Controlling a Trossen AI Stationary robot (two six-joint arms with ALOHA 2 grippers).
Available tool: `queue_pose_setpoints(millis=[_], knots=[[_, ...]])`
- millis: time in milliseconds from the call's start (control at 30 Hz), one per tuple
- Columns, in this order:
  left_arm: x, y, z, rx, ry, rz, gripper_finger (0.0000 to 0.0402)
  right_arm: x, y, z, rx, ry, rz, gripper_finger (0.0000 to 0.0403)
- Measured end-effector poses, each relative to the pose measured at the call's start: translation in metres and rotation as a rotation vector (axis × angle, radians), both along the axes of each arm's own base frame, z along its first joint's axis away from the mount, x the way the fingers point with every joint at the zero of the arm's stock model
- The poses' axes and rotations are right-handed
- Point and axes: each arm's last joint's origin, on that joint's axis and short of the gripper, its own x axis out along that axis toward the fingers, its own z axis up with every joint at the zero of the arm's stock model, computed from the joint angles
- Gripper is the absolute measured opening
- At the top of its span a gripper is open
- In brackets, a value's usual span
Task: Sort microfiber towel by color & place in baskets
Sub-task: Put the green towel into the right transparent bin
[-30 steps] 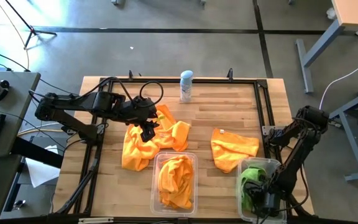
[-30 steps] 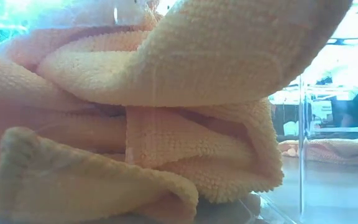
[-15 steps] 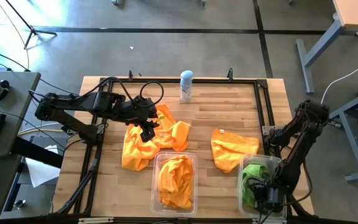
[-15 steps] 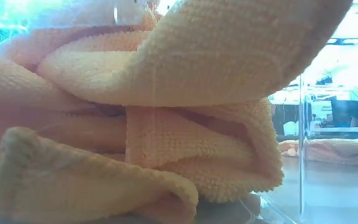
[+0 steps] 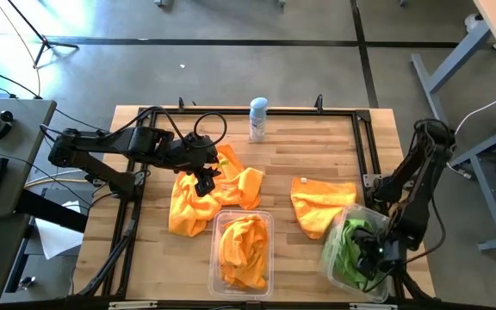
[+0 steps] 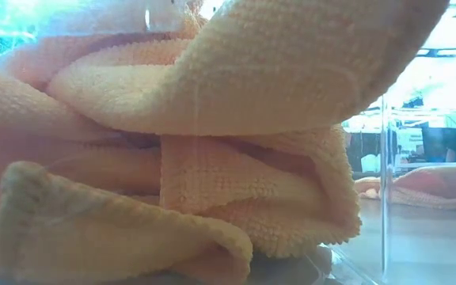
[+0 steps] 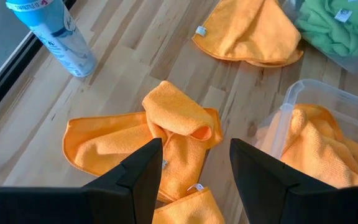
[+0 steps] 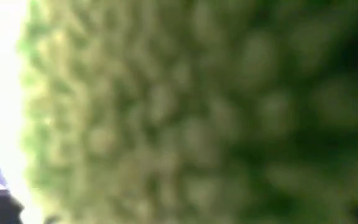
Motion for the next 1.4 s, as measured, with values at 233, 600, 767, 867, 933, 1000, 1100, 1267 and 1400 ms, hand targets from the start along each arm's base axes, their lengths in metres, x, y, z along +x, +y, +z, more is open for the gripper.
queue_pose_setpoints(millis=[233, 600, 767, 867, 933, 1000, 1100, 1267, 1400], knots=[[0.000, 0.000, 0.000, 0.000, 0.000, 0.000, 0.0174, -0.006, -0.010, 0.014, 0.068, 0.021, -0.023, 0.0117], [0.000, 0.000, 0.000, 0.002, -0.001, 0.003, 0.0174, -0.005, -0.016, 0.067, -0.193, 0.019, 0.001, 0.0055], [0.000, 0.000, 0.000, 0.006, -0.001, 0.008, 0.0174, 0.006, -0.003, 0.070, -0.319, -0.163, 0.029, 0.0052], [0.000, 0.000, 0.000, 0.007, -0.002, 0.009, 0.0174, 0.013, 0.005, 0.063, -0.362, -0.260, 0.072, 0.0053], [0.000, 0.000, 0.000, 0.008, -0.001, 0.009, 0.0174, 0.015, 0.009, 0.058, -0.374, -0.278, 0.087, 0.0053], [0.000, 0.000, 0.000, 0.010, -0.002, 0.010, 0.0174, 0.017, 0.014, 0.053, -0.386, -0.272, 0.089, 0.0053], [0.000, 0.001, 0.000, 0.019, -0.002, 0.016, 0.0174, 0.018, 0.017, 0.047, -0.431, -0.260, 0.153, 0.0053], [0.000, 0.001, 0.000, 0.026, -0.003, 0.022, 0.0174, 0.019, 0.022, 0.040, -0.456, -0.227, 0.196, 0.0053], [0.000, 0.001, 0.000, 0.027, -0.003, 0.023, 0.0174, 0.020, 0.022, 0.035, -0.500, -0.203, 0.216, 0.0053]])
